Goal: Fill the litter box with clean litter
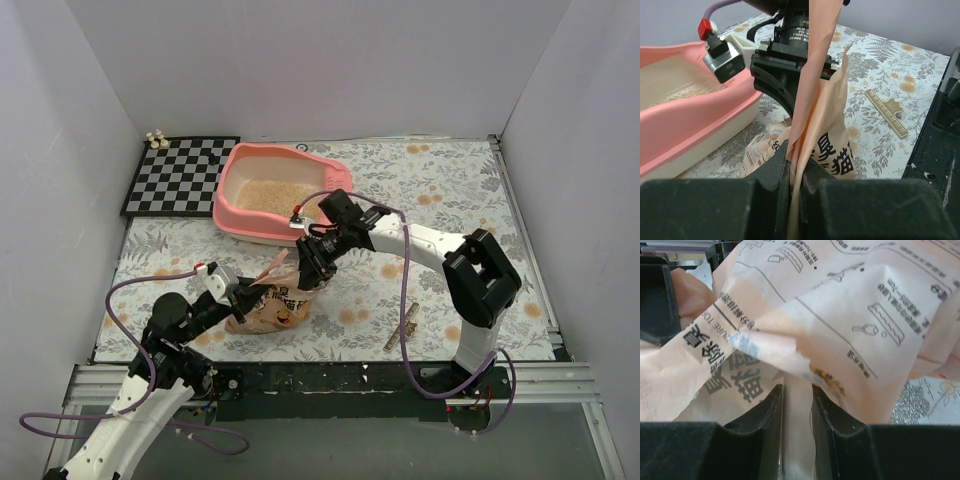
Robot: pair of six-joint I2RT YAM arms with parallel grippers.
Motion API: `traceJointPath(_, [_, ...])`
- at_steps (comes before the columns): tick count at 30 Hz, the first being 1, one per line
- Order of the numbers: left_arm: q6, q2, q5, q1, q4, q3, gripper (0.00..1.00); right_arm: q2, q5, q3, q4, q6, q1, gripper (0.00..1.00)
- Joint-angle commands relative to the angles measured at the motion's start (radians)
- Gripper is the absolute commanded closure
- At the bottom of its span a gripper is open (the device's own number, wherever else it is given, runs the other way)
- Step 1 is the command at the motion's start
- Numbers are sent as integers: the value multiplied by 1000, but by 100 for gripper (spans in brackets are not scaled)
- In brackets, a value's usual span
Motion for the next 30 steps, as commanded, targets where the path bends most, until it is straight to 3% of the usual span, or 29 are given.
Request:
traceJointPath(1, [6,-13,1,-3,153,23,100,53,-99,-35,171,113,55,99])
traceJointPath(5, [24,-7,15,-3,146,32,100,56,-139,-97,417,266,78,99])
traceJointPath(14, [29,-43,24,-3,116,18,100,-1,-164,-319,1196,757,77,99])
traceJointPath(17, [29,-57,18,-3,116,13,100,-17,-161,-383,1368,862,66,99])
traceJointPath(24, [27,-69,15,-3,119,4,100,-109,-170,-457,1419,897,14,99])
traceJointPath(30, [27,-63,12,-3,124,3,100,-215,-182,-508,1347,859,-38,99])
